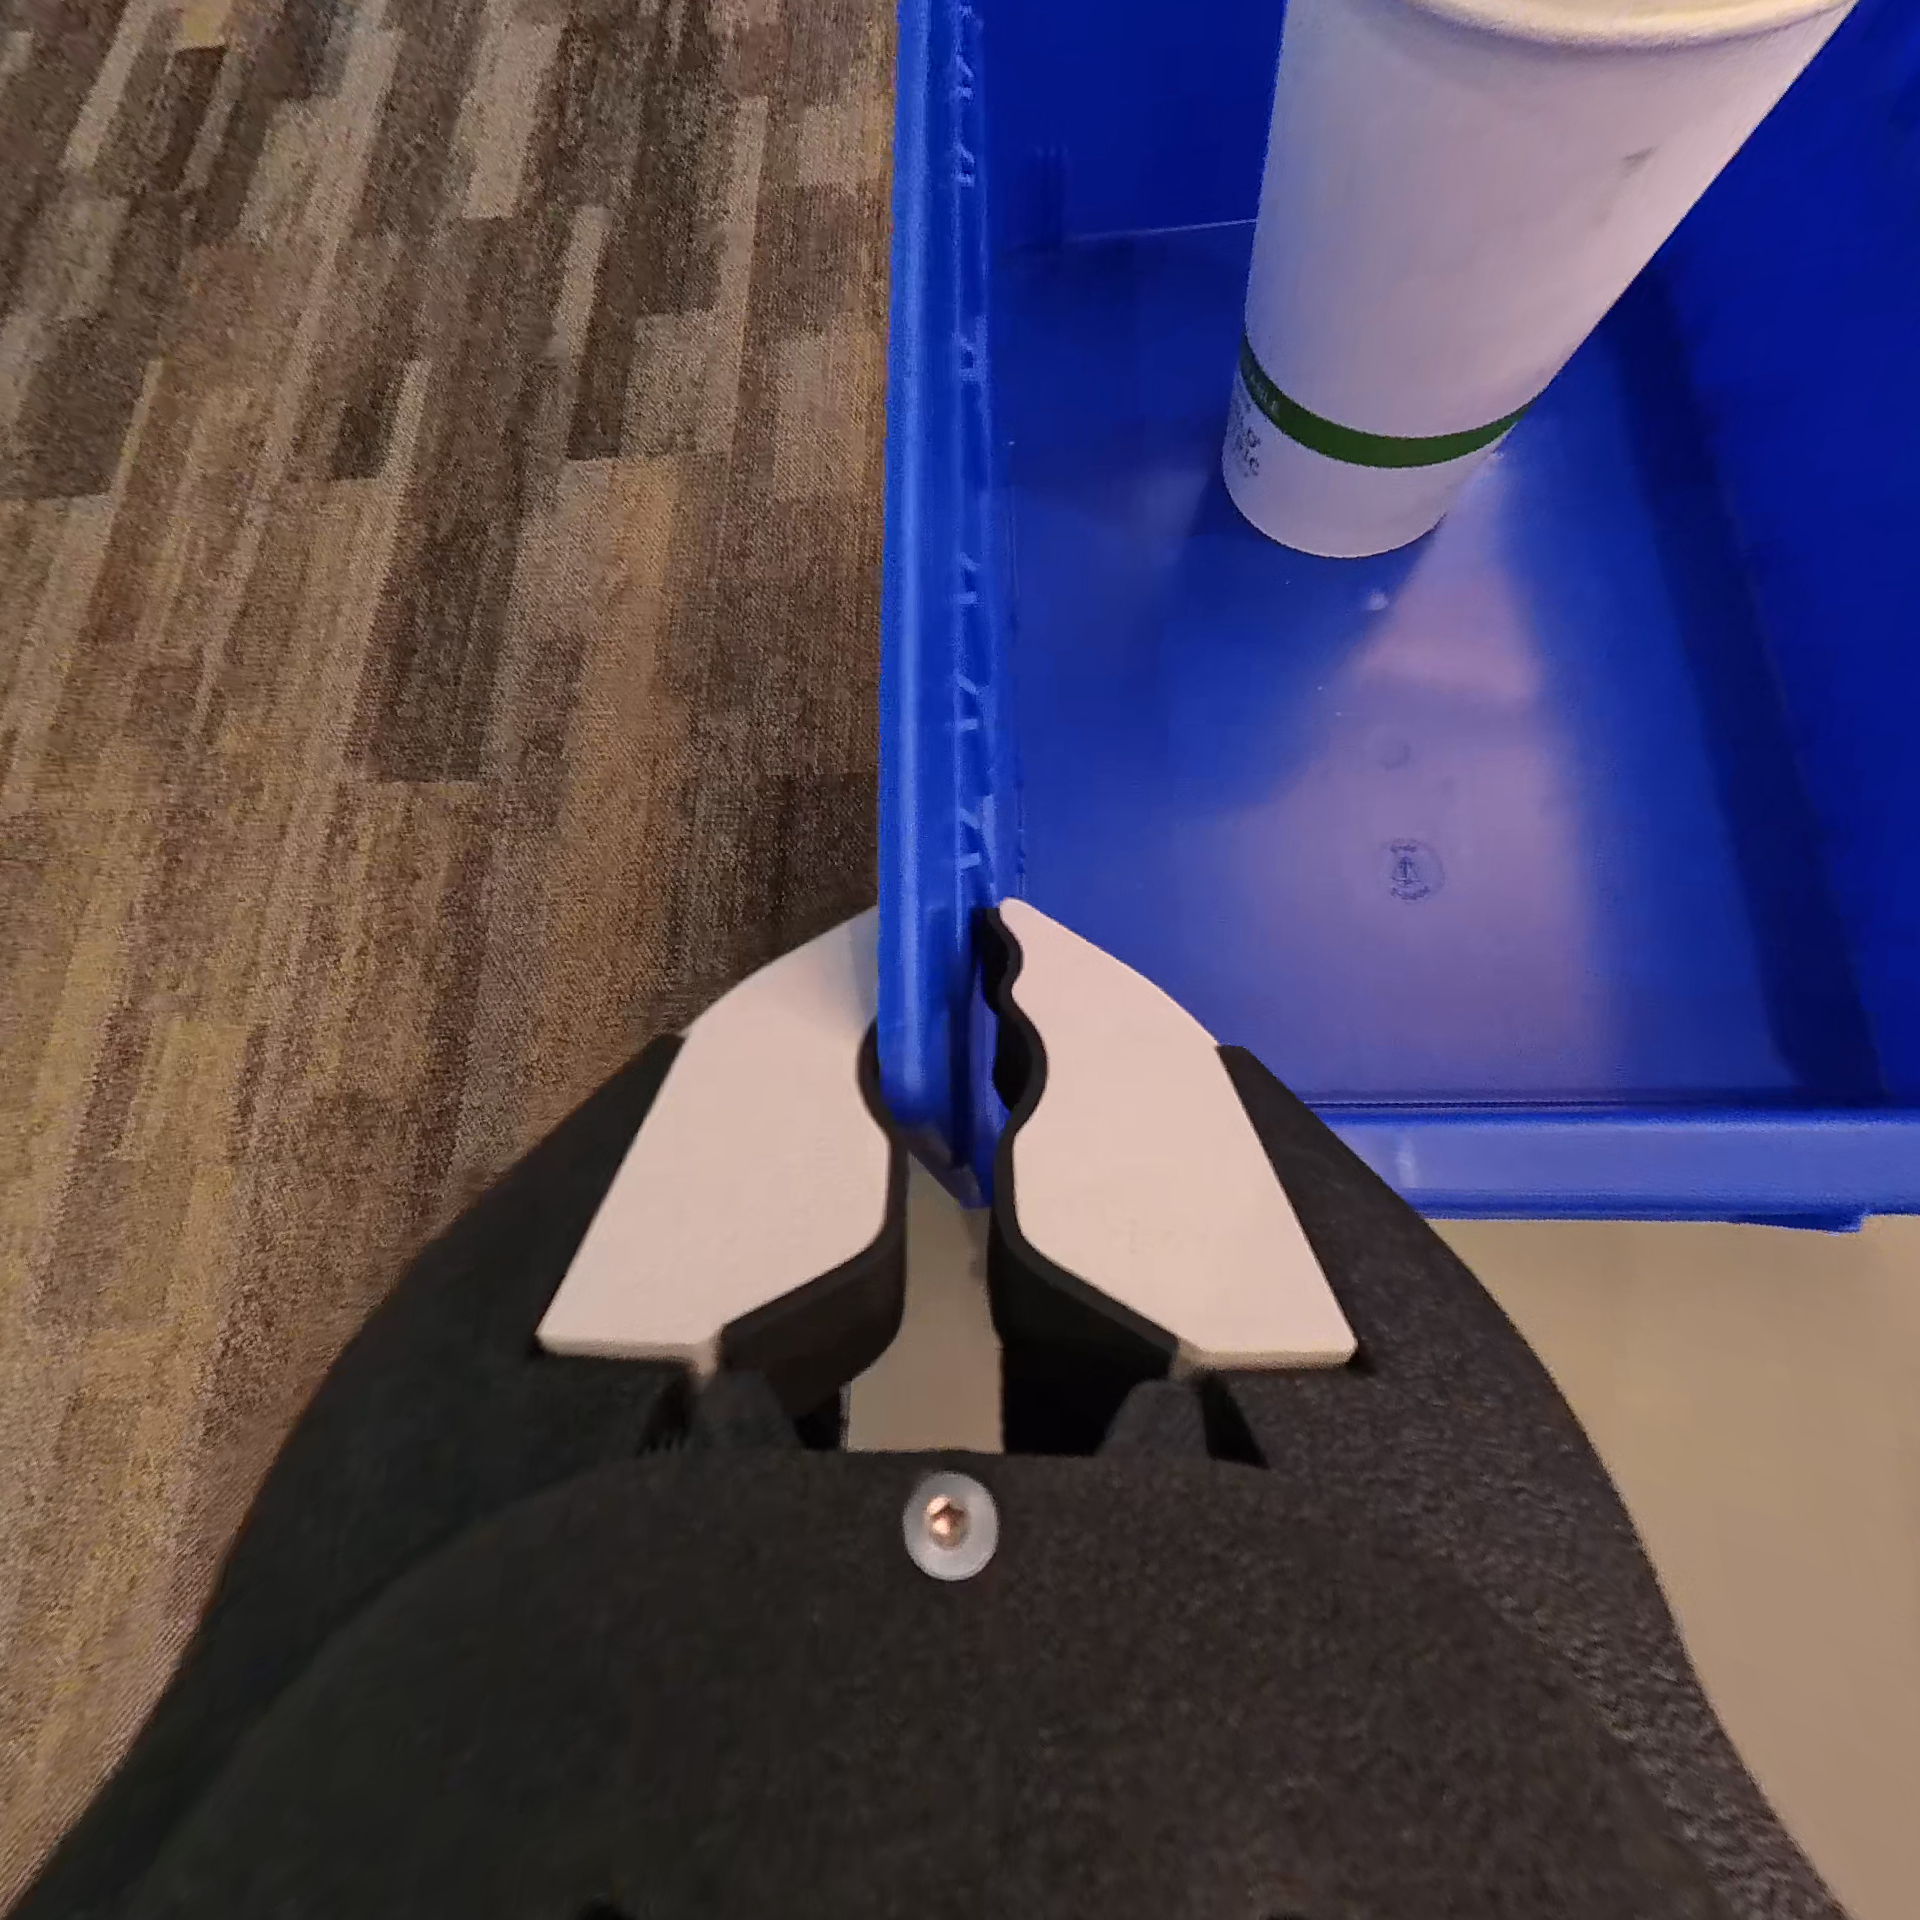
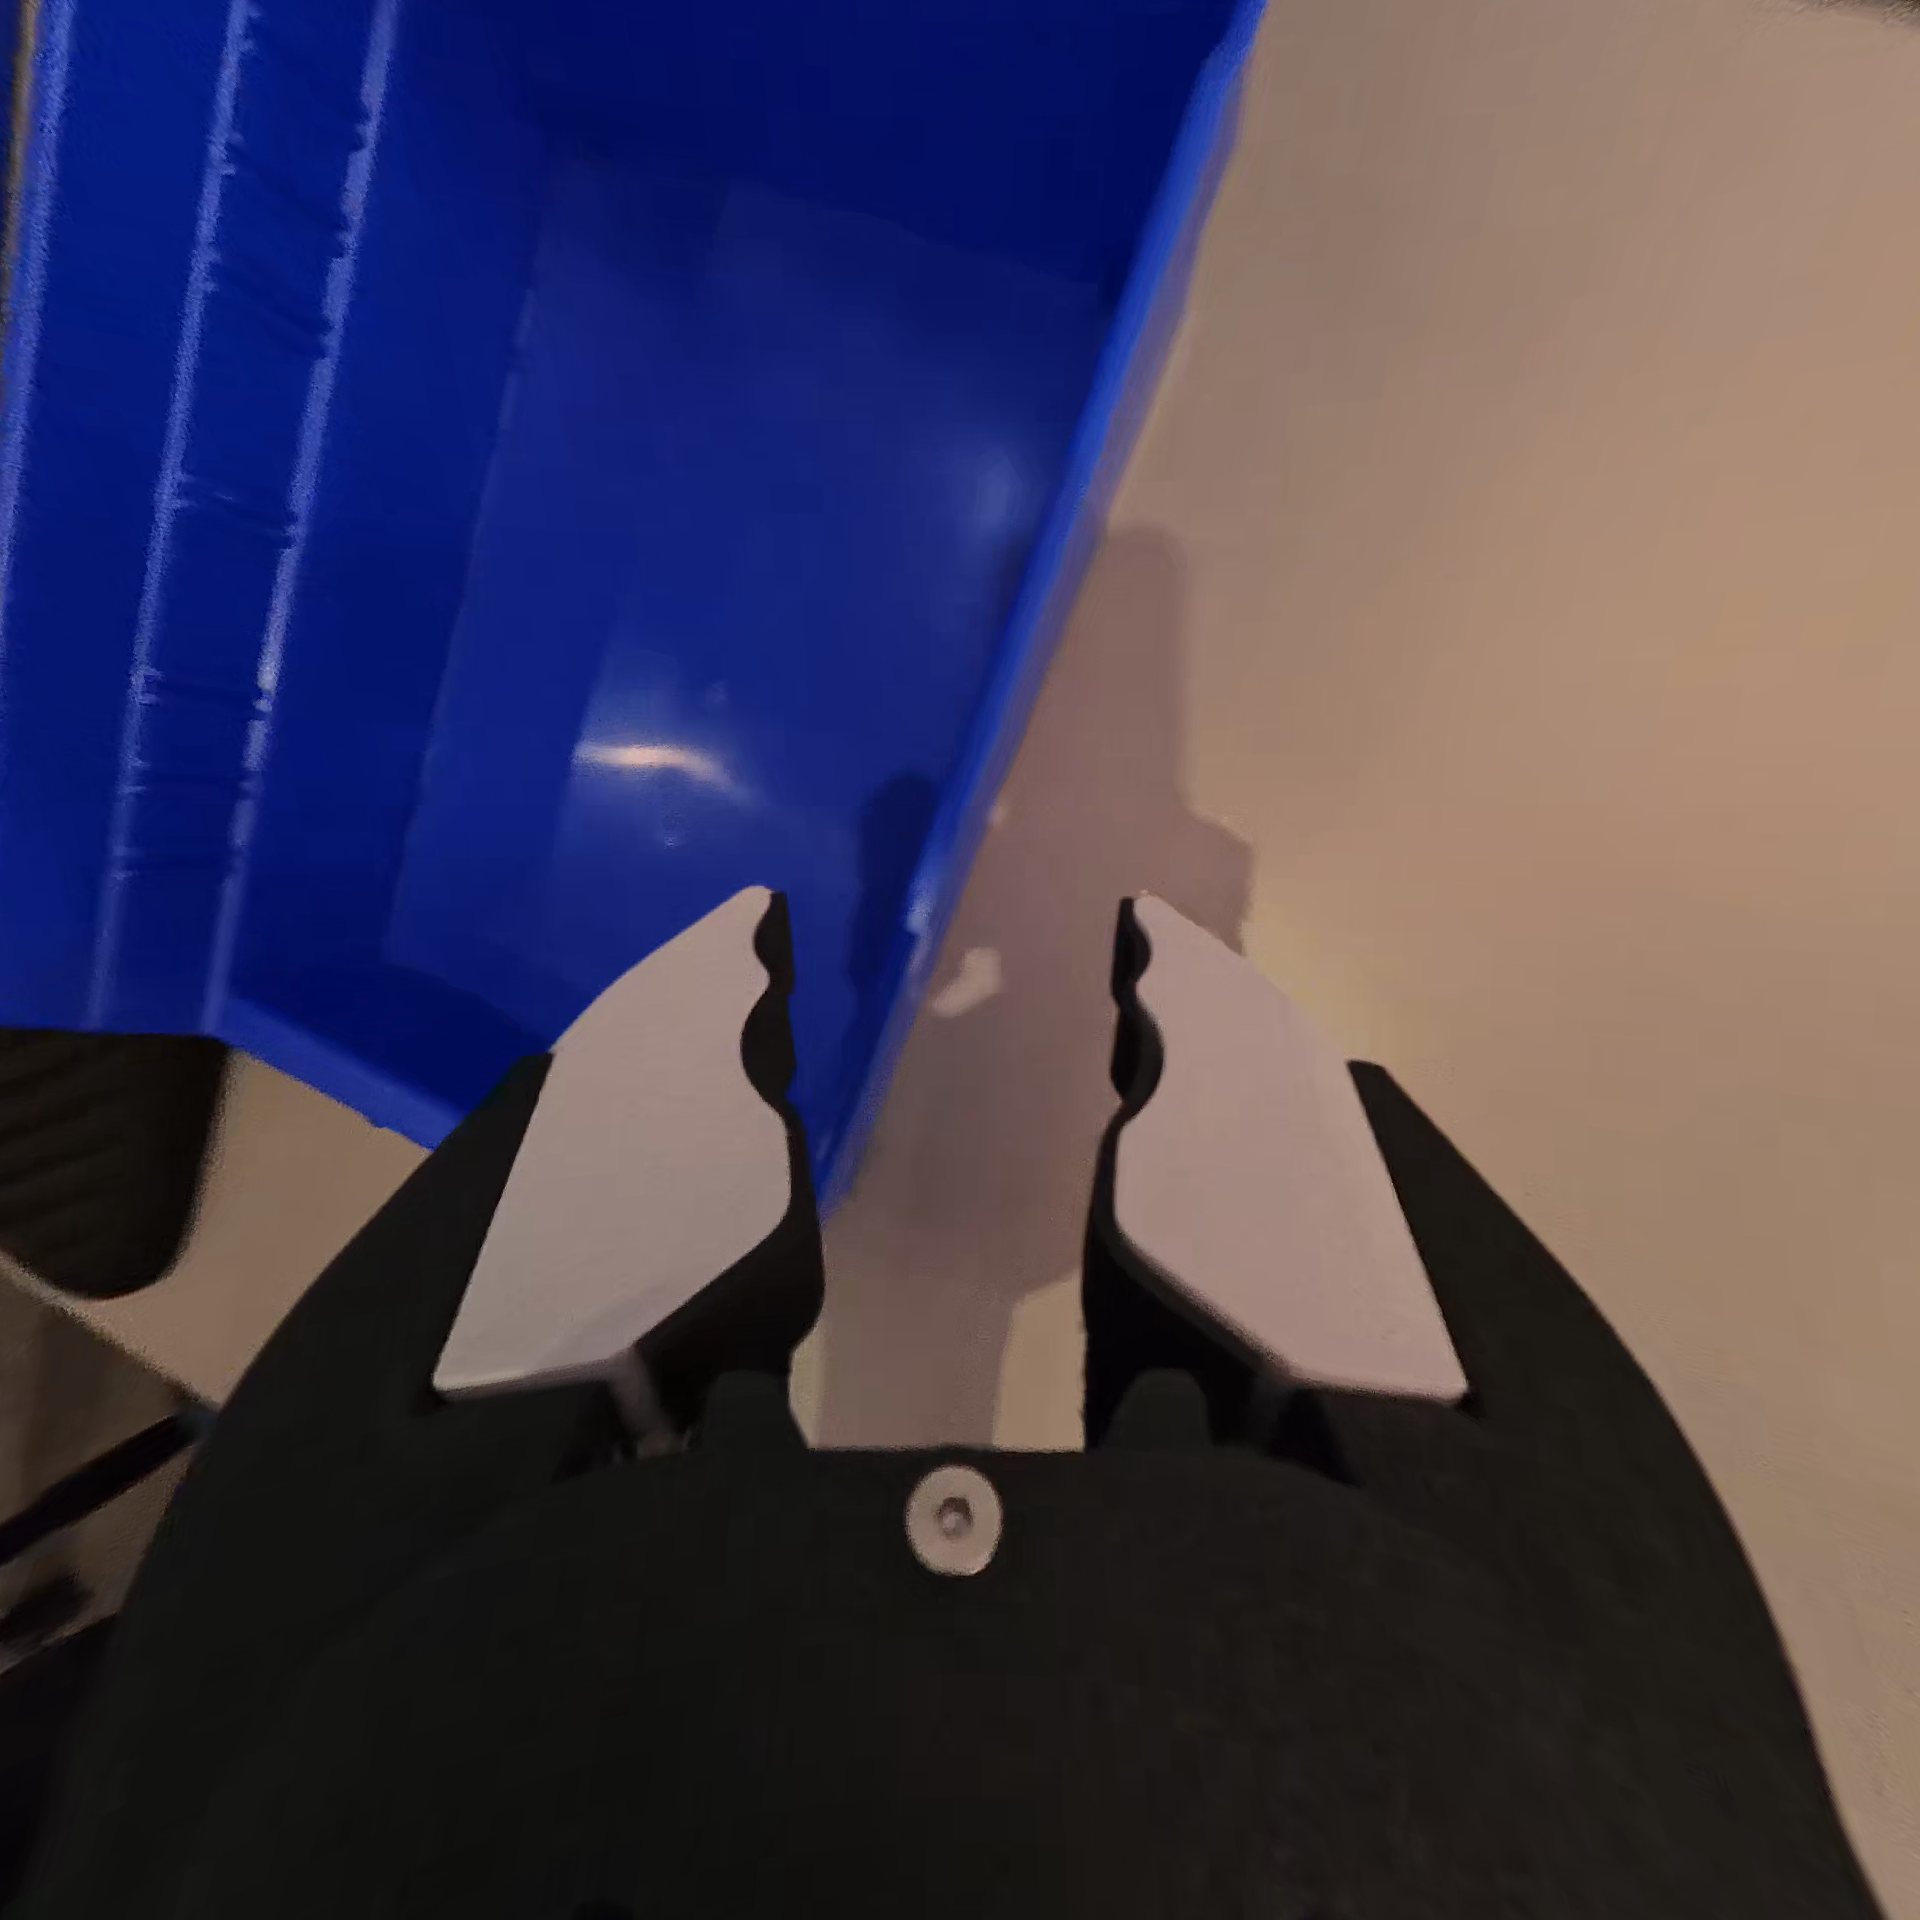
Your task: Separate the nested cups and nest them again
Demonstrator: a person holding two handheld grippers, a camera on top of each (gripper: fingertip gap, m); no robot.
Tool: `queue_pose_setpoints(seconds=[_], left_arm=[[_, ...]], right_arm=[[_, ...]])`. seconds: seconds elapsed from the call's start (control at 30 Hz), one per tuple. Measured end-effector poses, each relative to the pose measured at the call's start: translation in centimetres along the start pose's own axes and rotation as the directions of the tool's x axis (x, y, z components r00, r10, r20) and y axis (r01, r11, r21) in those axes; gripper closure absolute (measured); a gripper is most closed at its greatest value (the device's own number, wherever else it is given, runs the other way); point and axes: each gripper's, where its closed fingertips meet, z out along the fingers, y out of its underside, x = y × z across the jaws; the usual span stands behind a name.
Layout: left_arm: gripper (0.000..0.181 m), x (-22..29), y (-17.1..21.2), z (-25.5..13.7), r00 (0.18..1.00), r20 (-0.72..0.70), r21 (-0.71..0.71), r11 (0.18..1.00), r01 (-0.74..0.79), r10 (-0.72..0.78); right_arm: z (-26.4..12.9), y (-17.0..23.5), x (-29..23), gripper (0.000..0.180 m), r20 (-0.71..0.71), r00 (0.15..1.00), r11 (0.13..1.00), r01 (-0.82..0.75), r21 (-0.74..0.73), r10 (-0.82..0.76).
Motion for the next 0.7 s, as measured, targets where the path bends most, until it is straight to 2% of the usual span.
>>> queue_pose_setpoints(seconds=[0.07, 0.1, 0.17, 0.2, 0.23, 0.33, 0.5, 0.7], left_arm=[[0.141, -0.5, -0.1, -0.2, 0.998, 0.056, 0.011, 1.0, -0.013, 0.013], [0.132, -0.6, -0.3, -0.5, 0.997, 0.071, 0.025, 1.0, -0.015, 0.013], [0.126, -0.4, -0.9, -1.6, 0.997, 0.068, 0.084, 0.996, 0.014, -0.019], [0.122, -0.3, -1.2, -2.3, 0.997, 0.06, 0.117, 0.993, 0.034, -0.042], [0.122, -0.1, -1.4, -3.1, 0.997, 0.055, 0.146, 0.988, 0.047, -0.056], [0.123, 0.0, -1.6, -5.9, 0.994, 0.091, 0.214, 0.976, 0.044, -0.065], [0.129, 2.0, -0.4, -9.9, 0.991, 0.129, 0.283, 0.959, 0.007, -0.045], [0.135, 4.7, 2.6, -12.0, 0.991, 0.114, 0.283, 0.958, 0.041, -0.076]], right_arm=[[1.4, 0.3, -0.8, 0.123, 0.037, 0.998, 0.999, -0.04, -0.036, 0.042], [2.2, 0.5, -1.0, 0.124, 0.03, 0.998, 0.997, -0.044, -0.063, 0.046], [3.6, 1.0, -0.9, 0.135, -0.008, 1.0, 0.99, -0.026, -0.139, 0.025], [4.1, 1.3, -0.5, 0.148, -0.036, 0.999, 0.985, -0.011, -0.173, 0.005], [4.5, 1.5, -0.1, 0.164, -0.063, 0.998, 0.979, 0.007, -0.205, -0.02], [4.6, 1.3, 0.6, 0.172, -0.095, 0.995, 0.97, 0.019, -0.242, -0.043], [3.9, 1.1, 3.4, 0.174, -0.037, 0.999, 0.974, 0.009, -0.228, -0.018], [1.1, 2.4, 12.0, 0.175, -0.043, 0.998, 0.977, -0.063, -0.204, 0.055]])
